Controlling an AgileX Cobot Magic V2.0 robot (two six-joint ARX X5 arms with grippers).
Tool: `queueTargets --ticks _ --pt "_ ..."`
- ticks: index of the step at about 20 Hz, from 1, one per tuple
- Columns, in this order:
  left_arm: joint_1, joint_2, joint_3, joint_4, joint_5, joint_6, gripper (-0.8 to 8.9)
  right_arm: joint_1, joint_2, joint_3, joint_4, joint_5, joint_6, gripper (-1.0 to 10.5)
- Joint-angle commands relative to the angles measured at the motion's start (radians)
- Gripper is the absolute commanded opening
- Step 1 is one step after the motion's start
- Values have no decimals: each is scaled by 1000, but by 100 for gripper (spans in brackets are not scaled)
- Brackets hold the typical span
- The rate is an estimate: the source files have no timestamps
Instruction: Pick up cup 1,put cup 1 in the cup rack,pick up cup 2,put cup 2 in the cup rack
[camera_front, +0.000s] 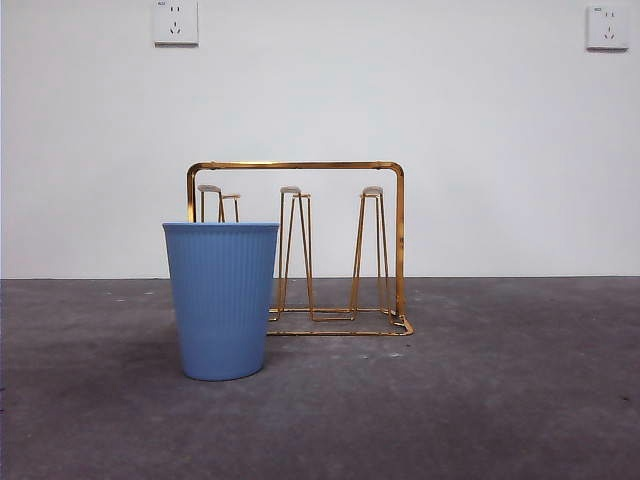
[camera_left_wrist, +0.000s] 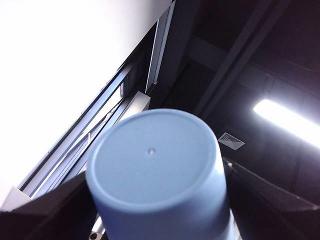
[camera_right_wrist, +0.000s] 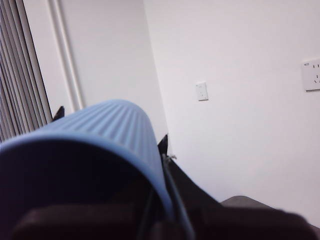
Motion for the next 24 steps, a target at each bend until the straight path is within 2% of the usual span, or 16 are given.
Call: queueTargets --ticks 1,6,9,18,21,24 --pt "-5 -4 4 23 5 40 -6 -4 13 -5 -30 22 -6 15" --pt "-5 -5 4 23 17 60 -6 -5 0 -5 -30 21 -6 263" --pt "-3 -7 4 23 17 61 -6 -6 -22 -5 -66 23 -11 264" --pt "22 -8 4 23 17 61 -6 -6 -147 -5 -225 58 -120 262" --pt "32 -9 4 23 20 61 -6 -6 -203 -5 -324 69 -142 260" --pt "40 -9 4 3 28 73 -6 -6 -262 -5 -470 132 -179 257"
